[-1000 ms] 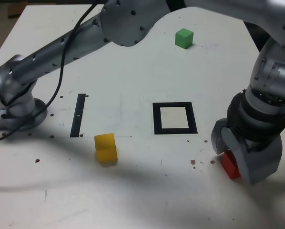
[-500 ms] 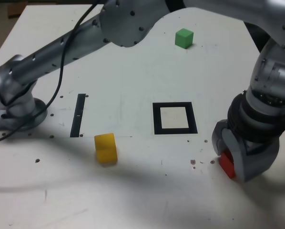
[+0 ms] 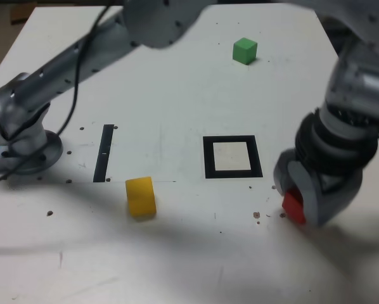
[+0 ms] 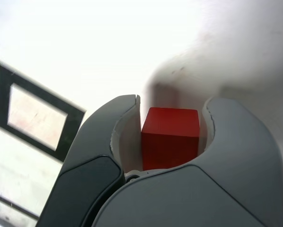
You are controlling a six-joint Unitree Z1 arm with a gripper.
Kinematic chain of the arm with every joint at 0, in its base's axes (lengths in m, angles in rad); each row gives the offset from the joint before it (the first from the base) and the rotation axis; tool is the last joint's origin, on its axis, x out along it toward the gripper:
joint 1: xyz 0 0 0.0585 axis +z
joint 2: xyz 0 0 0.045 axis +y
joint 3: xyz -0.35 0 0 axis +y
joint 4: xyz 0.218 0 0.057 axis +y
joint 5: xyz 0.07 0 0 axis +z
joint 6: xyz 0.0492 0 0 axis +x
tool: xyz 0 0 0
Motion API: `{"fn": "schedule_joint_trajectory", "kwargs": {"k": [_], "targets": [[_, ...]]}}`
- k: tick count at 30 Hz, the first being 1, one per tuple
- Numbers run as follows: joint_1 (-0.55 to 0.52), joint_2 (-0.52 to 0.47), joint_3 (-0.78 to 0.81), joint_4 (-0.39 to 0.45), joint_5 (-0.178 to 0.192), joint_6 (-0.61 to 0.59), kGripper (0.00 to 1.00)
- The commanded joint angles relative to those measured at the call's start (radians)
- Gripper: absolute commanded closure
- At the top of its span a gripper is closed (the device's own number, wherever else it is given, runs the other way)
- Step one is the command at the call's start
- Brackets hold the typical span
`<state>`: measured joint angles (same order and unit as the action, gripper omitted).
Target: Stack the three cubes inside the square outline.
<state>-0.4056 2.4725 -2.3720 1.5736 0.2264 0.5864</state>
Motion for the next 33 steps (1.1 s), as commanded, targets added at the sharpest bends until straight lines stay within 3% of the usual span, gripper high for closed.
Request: {"fn": "schedule_joint_trajectory", "kwargs": {"k": [1, 16, 25, 33], "targets": [[0.003, -0.033, 0.022, 0.008, 0.004, -0.024, 0.65], [0.084, -0.267, 0.306, -0.003, 0.002, -0.282, 0.65], [0.181, -0.377, 0.486, -0.069, -0.075, -0.418, 0.65], [0.251, -0.428, 0.633, -0.171, -0.121, -0.496, 0.65]]}}
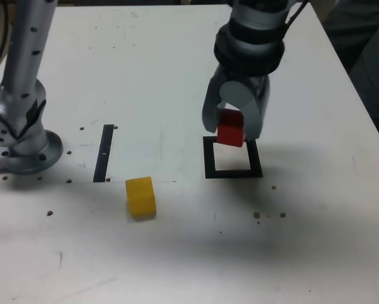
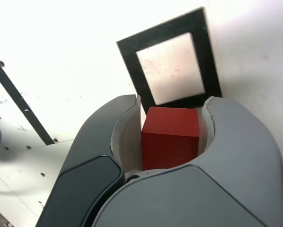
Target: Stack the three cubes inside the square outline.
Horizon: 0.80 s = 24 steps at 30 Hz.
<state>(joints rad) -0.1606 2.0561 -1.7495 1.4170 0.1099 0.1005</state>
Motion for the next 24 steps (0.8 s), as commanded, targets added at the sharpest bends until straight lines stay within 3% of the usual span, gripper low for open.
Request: {"fn": "schedule_joint_trajectory", "kwargs": {"k": [1, 9, 24], "targets": [[0.013, -0.015, 0.026, -0.028, -0.008, -0.022, 0.65], [0.049, -0.015, 0.099, -0.104, -0.025, -0.114, 0.65], [0.093, 0.026, 0.158, -0.177, -0.049, -0.119, 0.65]]}}
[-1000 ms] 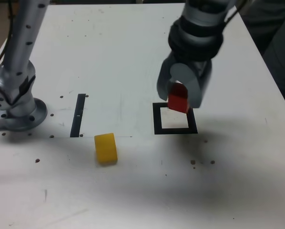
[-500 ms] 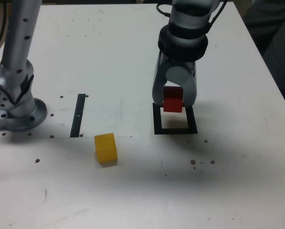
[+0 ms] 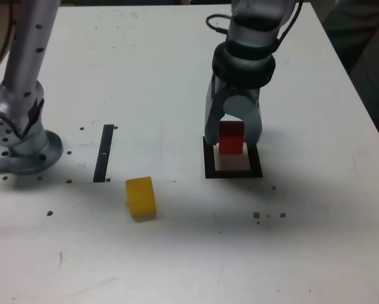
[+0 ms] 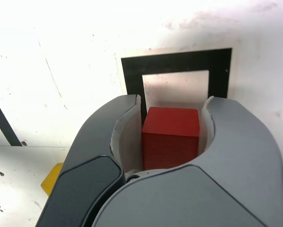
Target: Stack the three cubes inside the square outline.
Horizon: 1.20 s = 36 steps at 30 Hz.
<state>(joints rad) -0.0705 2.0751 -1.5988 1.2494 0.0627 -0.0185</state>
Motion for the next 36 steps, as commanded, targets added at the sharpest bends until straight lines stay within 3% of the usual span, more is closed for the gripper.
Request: {"fn": "schedule_joint_trajectory", "kwargs": {"k": [1, 12, 14, 19, 21, 36], "targets": [[0.005, 0.010, 0.012, -0.015, -0.003, 0.000, 0.65], [0.011, 0.032, 0.032, -0.048, -0.008, 0.002, 0.63], [0.011, 0.035, 0.034, -0.052, -0.009, 0.004, 0.54], [0.011, 0.038, 0.044, -0.068, -0.018, 0.015, 0.09], [0.011, 0.037, 0.048, -0.072, -0.019, 0.016, 0.02], [0.011, -0.072, 0.124, -0.082, 0.009, 0.016, 0.01]]}}
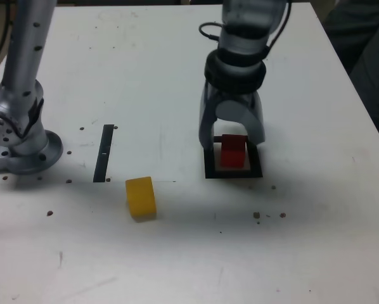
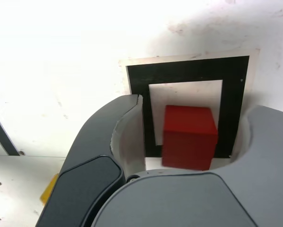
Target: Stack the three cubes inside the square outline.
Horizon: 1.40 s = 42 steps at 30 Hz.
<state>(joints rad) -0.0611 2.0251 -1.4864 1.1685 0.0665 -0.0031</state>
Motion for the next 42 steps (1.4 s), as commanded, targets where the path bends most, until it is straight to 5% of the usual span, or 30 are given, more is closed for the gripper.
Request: {"fn": "schedule_joint_trajectory", "kwargs": {"k": [1, 11, 42], "targets": [[0.001, -0.040, 0.026, 0.000, 0.010, 0.001, 0.01], [-0.015, -0.160, 0.124, 0.010, 0.031, 0.031, 0.01], [-0.295, -0.322, 0.347, -0.005, -0.028, 0.034, 0.01]]}}
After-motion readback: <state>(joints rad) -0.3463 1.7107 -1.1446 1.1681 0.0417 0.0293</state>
